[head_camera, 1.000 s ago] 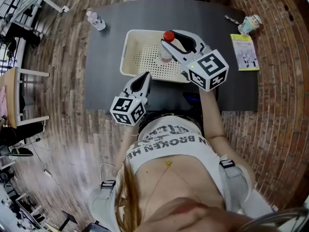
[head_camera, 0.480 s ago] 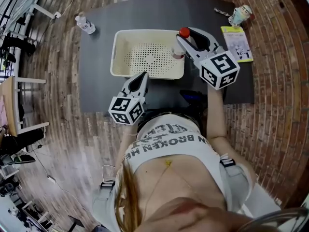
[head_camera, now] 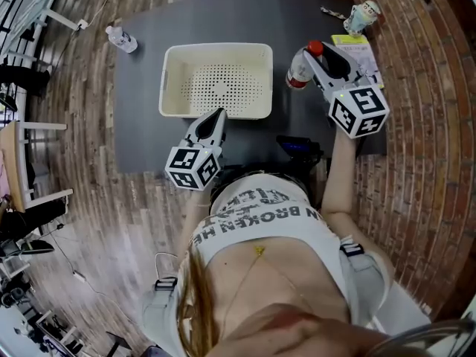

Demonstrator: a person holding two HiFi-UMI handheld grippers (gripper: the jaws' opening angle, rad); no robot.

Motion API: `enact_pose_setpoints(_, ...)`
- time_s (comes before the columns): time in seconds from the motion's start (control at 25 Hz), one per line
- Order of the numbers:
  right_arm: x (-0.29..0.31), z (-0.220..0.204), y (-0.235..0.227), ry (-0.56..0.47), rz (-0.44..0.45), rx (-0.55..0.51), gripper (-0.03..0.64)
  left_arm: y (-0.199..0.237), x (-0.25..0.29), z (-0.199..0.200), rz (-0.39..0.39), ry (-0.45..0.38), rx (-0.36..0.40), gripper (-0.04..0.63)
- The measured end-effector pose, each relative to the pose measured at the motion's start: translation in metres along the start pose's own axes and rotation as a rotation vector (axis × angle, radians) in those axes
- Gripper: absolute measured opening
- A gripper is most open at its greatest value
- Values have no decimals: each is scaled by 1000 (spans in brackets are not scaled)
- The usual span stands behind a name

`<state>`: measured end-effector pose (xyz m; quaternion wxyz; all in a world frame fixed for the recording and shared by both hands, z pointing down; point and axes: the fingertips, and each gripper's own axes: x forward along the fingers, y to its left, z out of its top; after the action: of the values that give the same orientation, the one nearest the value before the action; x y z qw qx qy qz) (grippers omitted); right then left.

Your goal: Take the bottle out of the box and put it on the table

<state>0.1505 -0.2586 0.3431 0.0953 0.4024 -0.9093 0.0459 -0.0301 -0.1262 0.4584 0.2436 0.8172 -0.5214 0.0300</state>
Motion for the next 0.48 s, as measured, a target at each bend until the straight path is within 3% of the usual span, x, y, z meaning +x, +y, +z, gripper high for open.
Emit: enact_pose_setpoints(0.48, -20, -16, -36, 15, -38, 21, 147, -15, 9, -9, 20, -6, -15, 3)
